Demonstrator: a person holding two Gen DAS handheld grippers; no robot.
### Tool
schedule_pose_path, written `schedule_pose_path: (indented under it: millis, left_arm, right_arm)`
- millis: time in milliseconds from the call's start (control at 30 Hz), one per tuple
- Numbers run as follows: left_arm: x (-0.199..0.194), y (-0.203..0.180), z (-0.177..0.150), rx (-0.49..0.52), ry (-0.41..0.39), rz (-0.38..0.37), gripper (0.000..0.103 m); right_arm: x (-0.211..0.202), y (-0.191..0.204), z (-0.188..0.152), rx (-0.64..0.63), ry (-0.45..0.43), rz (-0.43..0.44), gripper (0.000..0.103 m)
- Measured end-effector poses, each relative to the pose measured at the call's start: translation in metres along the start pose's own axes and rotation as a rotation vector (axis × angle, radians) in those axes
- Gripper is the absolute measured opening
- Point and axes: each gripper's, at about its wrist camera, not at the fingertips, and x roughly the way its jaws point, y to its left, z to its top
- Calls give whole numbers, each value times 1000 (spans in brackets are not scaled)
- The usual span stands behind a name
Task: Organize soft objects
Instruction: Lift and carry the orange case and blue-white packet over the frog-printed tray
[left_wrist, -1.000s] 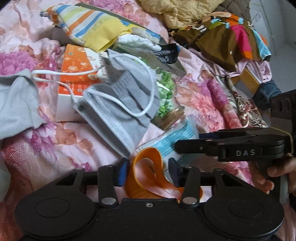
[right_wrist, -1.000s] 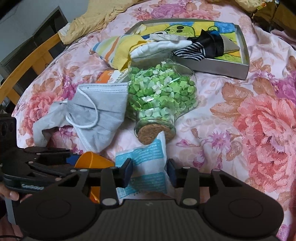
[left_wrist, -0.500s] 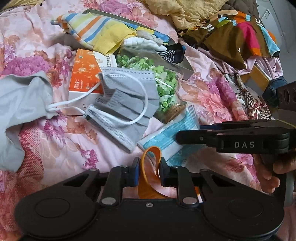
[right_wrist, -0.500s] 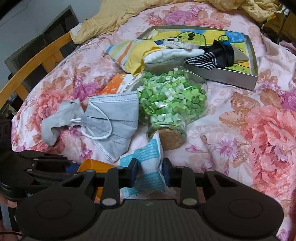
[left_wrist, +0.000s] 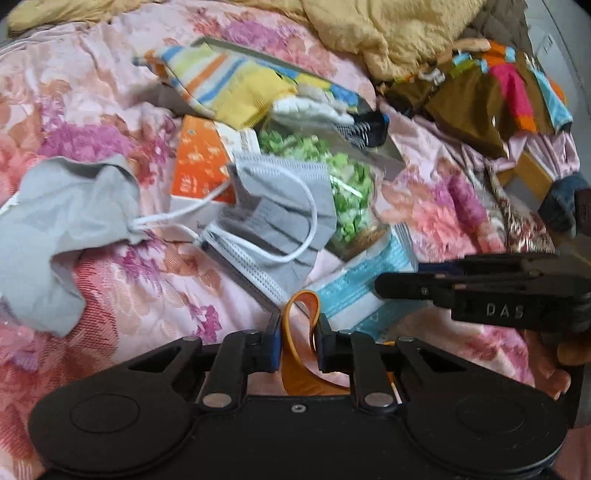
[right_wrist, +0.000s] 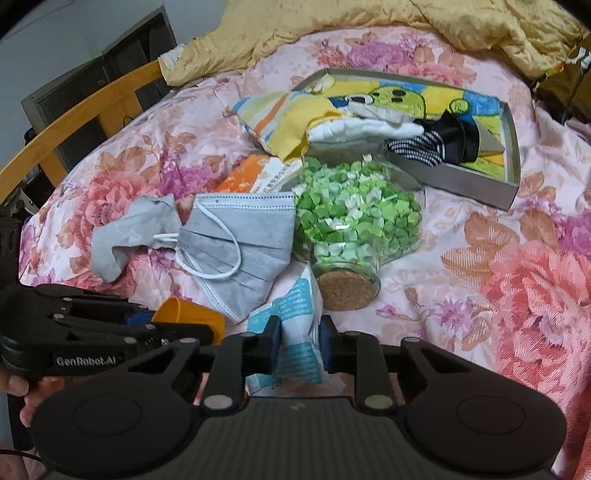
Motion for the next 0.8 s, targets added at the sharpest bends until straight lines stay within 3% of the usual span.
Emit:
schedule_pose_path:
  millis: [233,500,800]
  left_arm:
    - [-23,-3,-1,-45,-62,24,18]
    - [-45,-7,-6,-71,-137,10,18]
    - [-52,-15,-8,-57,-234,3,18]
  right_arm:
    - [-19,9,-1,-40,-83,-41,15]
    - [-41,-3,-2,23,-140,-52,14]
    - [-72,-6,2,34,-377,-104,14]
